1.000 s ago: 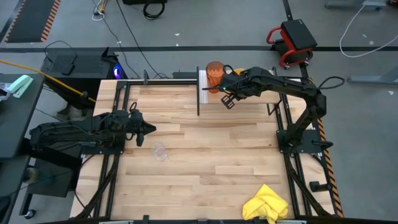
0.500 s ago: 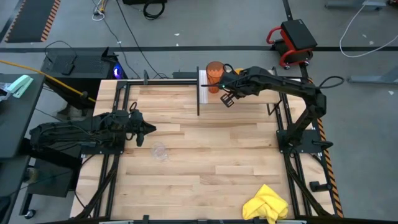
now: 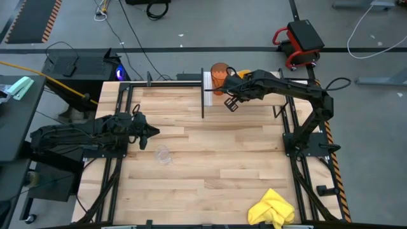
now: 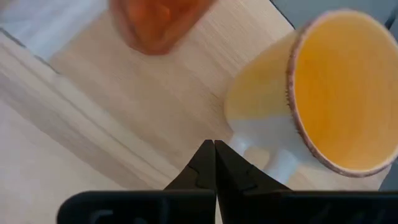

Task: Stack small to large cups/mugs on shelf
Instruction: Put the yellow mug on the shelf, then put the transparent mug on the shelf

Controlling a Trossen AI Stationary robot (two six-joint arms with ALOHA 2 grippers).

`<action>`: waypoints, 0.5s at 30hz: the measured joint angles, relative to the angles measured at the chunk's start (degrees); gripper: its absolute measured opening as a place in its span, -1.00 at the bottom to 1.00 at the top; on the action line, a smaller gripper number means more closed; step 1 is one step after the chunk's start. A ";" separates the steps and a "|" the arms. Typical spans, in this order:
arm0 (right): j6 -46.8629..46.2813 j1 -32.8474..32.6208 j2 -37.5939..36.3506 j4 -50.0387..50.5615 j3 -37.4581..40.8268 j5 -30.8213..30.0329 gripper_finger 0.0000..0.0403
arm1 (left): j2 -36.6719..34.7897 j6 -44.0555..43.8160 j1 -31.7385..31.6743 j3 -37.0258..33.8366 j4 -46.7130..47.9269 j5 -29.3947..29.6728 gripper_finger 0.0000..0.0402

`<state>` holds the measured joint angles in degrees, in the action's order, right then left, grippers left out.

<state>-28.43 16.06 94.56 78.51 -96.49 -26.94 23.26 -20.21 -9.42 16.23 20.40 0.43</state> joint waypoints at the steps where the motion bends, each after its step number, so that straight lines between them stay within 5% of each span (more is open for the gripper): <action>1: 0.18 -0.36 0.00 -0.02 -0.62 -0.01 -0.99 | 0.00 0.00 0.00 0.00 0.01 0.00 -0.72; 8: -0.69 -4.90 -0.02 1.13 -8.05 0.81 -0.97 | 0.01 -0.11 0.01 0.00 0.02 -0.02 -0.73; 15: -6.30 -14.07 -0.09 1.54 -12.96 8.87 -0.92 | -0.01 -1.12 0.01 0.00 0.39 -0.02 -0.75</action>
<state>-34.73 2.00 94.48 80.05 -109.45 -18.07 23.24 -21.33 -9.41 16.23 20.79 0.40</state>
